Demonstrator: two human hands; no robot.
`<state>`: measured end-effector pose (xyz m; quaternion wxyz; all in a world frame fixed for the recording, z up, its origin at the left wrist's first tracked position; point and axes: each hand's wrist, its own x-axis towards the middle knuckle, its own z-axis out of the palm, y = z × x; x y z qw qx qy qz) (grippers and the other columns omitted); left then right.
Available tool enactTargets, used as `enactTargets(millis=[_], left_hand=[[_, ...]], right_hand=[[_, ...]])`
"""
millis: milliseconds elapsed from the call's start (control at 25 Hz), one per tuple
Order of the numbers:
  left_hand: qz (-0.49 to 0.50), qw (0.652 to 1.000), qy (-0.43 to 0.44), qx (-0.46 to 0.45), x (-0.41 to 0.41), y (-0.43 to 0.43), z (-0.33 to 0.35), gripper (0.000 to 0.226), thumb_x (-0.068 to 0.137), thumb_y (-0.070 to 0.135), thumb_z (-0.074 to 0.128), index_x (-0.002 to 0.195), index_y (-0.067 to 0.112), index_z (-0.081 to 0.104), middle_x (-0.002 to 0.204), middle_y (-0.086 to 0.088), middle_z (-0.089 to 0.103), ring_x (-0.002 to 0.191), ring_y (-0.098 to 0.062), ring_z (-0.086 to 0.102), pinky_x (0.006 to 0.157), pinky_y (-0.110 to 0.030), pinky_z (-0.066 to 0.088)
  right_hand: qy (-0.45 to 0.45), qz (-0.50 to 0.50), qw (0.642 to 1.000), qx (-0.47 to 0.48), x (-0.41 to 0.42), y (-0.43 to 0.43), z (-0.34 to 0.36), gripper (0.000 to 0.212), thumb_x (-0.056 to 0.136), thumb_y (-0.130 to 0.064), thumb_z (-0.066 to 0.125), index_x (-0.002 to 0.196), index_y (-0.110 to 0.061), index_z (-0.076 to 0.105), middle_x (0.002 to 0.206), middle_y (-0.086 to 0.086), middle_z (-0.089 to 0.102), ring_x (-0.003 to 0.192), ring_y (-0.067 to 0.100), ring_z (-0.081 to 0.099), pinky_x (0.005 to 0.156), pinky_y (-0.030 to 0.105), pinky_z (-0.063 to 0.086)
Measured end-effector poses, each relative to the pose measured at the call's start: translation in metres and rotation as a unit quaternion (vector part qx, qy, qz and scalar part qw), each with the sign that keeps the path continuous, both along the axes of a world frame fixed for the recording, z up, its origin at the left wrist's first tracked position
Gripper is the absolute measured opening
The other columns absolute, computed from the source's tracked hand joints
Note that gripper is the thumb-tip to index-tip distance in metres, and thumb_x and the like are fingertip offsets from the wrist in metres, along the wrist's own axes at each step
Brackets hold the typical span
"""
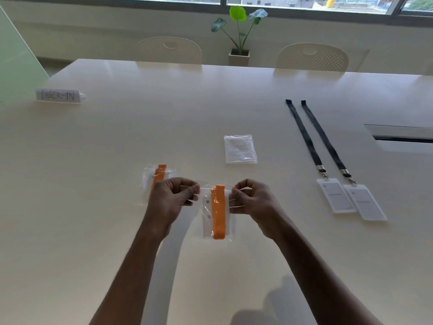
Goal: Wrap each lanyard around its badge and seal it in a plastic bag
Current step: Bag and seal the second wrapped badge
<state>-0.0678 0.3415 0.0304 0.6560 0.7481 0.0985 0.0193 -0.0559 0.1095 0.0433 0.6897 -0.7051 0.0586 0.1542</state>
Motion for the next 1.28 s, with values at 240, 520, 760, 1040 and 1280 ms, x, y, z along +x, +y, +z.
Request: enactTargets(millis=[240,520,760,1040,1280], left_hand=[[0.019,0.988,-0.004,0.152,0.042,0.057,0.004,0.003,0.086,0.024,0.086,0.087,0.023,0.083,0.082,0.004,0.081,0.085,-0.013,0.077,0.083,-0.031,0.06],[0.021,0.951,-0.024,0.306,0.083,0.076,-0.003,0.008,0.092,0.024,0.08,0.096,0.017,0.082,0.084,0.007,0.073,0.081,-0.002,0.066,0.066,-0.014,0.046],[0.032,0.942,-0.028,0.332,0.087,0.074,-0.011,0.008,0.094,0.025,0.077,0.095,0.018,0.08,0.082,0.006,0.069,0.077,-0.008,0.065,0.074,-0.022,0.048],[0.046,0.923,-0.061,0.378,0.084,0.065,0.004,0.011,0.095,0.025,0.075,0.101,0.016,0.079,0.088,-0.002,0.073,0.082,-0.018,0.067,0.077,-0.031,0.054],[0.051,0.911,-0.09,0.399,0.069,0.033,0.012,0.022,0.099,0.023,0.07,0.117,0.01,0.074,0.101,-0.011,0.076,0.092,-0.027,0.071,0.09,-0.045,0.06]], right_hand=[[0.059,0.006,0.998,0.032,0.043,0.058,-0.004,0.009,0.105,-0.005,0.058,0.108,0.003,0.06,0.095,0.022,0.071,0.078,0.031,0.072,0.077,0.043,0.067],[0.074,-0.005,0.997,-0.004,0.077,0.094,-0.019,0.012,0.105,-0.005,0.057,0.109,0.005,0.061,0.098,0.023,0.066,0.078,0.028,0.069,0.073,0.037,0.066],[-0.072,-0.042,0.981,-0.177,0.087,0.102,-0.035,0.007,0.097,-0.005,0.065,0.096,0.001,0.069,0.085,0.017,0.072,0.069,0.022,0.07,0.064,0.036,0.065],[-0.114,-0.032,0.968,-0.221,0.084,0.092,-0.043,0.023,0.097,-0.025,0.072,0.112,-0.007,0.068,0.093,0.005,0.068,0.083,0.023,0.07,0.077,0.043,0.065],[-0.147,-0.03,0.963,-0.223,0.066,0.077,-0.042,0.019,0.097,-0.021,0.07,0.11,-0.007,0.068,0.092,0.005,0.07,0.079,0.02,0.069,0.074,0.038,0.064]])
